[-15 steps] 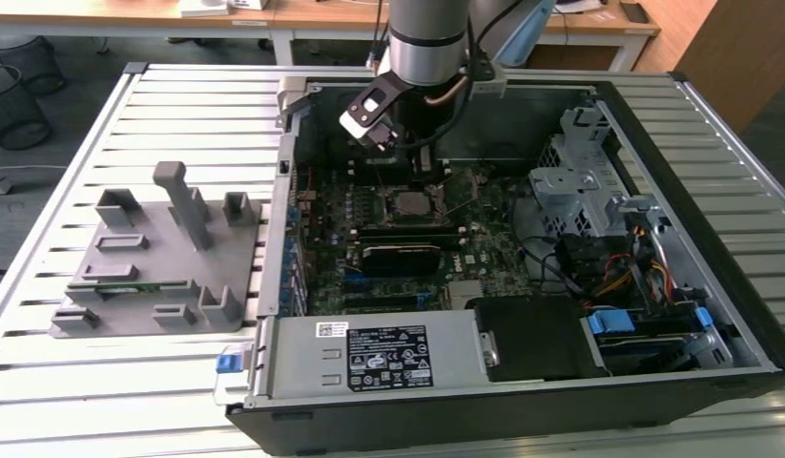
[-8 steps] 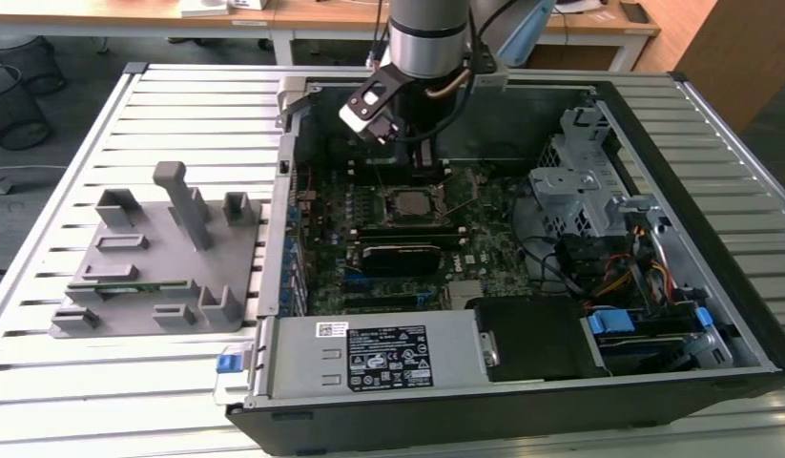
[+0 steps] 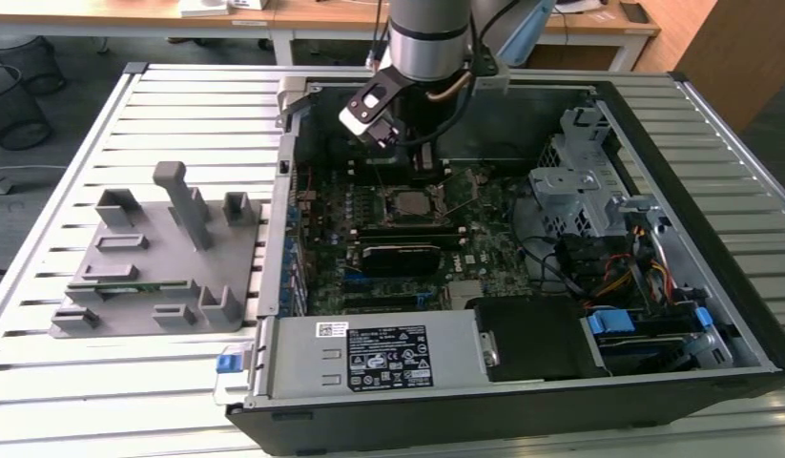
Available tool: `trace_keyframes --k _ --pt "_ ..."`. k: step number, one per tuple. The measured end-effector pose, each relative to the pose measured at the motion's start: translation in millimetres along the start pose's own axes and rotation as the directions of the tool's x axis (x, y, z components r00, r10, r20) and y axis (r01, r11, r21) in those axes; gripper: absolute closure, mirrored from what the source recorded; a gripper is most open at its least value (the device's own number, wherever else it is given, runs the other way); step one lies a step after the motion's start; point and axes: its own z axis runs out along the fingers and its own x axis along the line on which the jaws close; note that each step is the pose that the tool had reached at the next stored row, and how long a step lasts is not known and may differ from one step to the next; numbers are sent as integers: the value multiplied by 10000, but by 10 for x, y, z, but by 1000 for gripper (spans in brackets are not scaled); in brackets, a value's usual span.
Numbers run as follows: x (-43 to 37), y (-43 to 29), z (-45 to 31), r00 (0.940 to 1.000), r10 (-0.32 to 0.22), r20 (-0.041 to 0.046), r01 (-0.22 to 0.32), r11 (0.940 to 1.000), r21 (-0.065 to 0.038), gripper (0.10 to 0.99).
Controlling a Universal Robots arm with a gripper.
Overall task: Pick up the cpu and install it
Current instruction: 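Close the cpu cover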
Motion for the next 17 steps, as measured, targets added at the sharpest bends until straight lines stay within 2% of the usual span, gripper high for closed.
trace_keyframes --k 6,15,17 --pt "-25 0 -17 10000 0 -1 0 10000 33 980" --pt "-26 9 -217 10000 0 -3 0 10000 69 980" --pt "-27 10 -242 10000 0 -11 0 10000 76 980"
